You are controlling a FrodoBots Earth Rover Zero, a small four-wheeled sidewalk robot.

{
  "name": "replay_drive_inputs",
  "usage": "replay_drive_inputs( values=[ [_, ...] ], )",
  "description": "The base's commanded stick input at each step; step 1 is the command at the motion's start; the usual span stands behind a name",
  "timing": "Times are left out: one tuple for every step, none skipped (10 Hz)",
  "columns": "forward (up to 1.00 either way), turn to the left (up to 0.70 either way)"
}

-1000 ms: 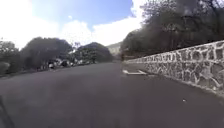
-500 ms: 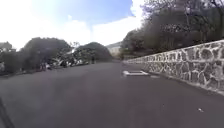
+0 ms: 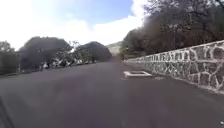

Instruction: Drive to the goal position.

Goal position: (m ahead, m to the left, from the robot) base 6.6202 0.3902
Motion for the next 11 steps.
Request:
replay_drive_inputs(
  values=[
    [0.7,0.0],
    [0.7,0.0],
    [0.7,0.0],
    [0.7,0.0],
    [0.7,0.0],
    [0.7,0.0],
    [0.7,0.01],
    [0.7,0.02],
    [0.7,0.25],
    [0.7,0.29],
    [0.7,0.33]
  ],
)
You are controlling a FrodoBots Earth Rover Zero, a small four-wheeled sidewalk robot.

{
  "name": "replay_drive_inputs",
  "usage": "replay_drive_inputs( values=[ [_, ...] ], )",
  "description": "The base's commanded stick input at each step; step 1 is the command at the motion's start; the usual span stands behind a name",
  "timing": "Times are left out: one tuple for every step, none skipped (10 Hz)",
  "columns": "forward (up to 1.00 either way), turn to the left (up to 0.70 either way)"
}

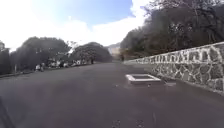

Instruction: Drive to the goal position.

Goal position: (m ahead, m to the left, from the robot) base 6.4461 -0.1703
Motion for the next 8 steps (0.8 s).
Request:
replay_drive_inputs(
  values=[
    [0.7,0.04],
    [0.7,0.02],
    [0.7,0.0],
    [0.7,0.0],
    [0.7,0.0],
    [0.7,0.0],
    [0.7,0.0],
    [0.7,0.0]
  ],
)
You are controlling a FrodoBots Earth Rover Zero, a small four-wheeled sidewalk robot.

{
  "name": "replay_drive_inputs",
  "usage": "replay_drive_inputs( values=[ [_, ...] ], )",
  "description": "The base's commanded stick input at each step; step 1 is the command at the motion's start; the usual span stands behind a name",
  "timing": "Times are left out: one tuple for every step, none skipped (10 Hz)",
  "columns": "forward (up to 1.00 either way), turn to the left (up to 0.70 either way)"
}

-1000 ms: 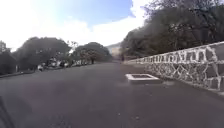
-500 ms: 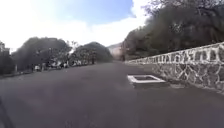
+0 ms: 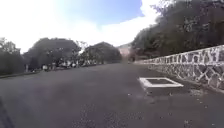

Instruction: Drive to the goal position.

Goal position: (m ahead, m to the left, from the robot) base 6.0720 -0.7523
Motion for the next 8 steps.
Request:
replay_drive_inputs(
  values=[
    [0.7,0.0],
    [0.7,0.0],
    [0.7,0.0],
    [0.7,0.0],
    [0.7,0.0],
    [0.7,0.0],
    [0.7,0.0],
    [0.7,-0.01]
  ],
)
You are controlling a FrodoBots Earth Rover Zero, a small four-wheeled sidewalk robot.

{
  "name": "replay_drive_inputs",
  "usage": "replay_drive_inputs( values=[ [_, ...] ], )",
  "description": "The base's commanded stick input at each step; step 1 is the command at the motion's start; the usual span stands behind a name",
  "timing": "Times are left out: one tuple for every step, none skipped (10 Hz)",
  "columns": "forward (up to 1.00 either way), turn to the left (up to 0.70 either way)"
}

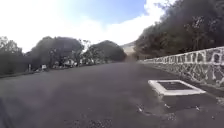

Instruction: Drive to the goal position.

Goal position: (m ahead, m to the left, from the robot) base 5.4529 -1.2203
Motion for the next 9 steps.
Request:
replay_drive_inputs(
  values=[
    [0.7,-0.02],
    [0.7,-0.05],
    [0.7,-0.09],
    [0.7,0.0],
    [0.7,0.0],
    [0.7,0.0],
    [0.7,0.0],
    [0.7,0.0],
    [0.7,0.0]
  ],
)
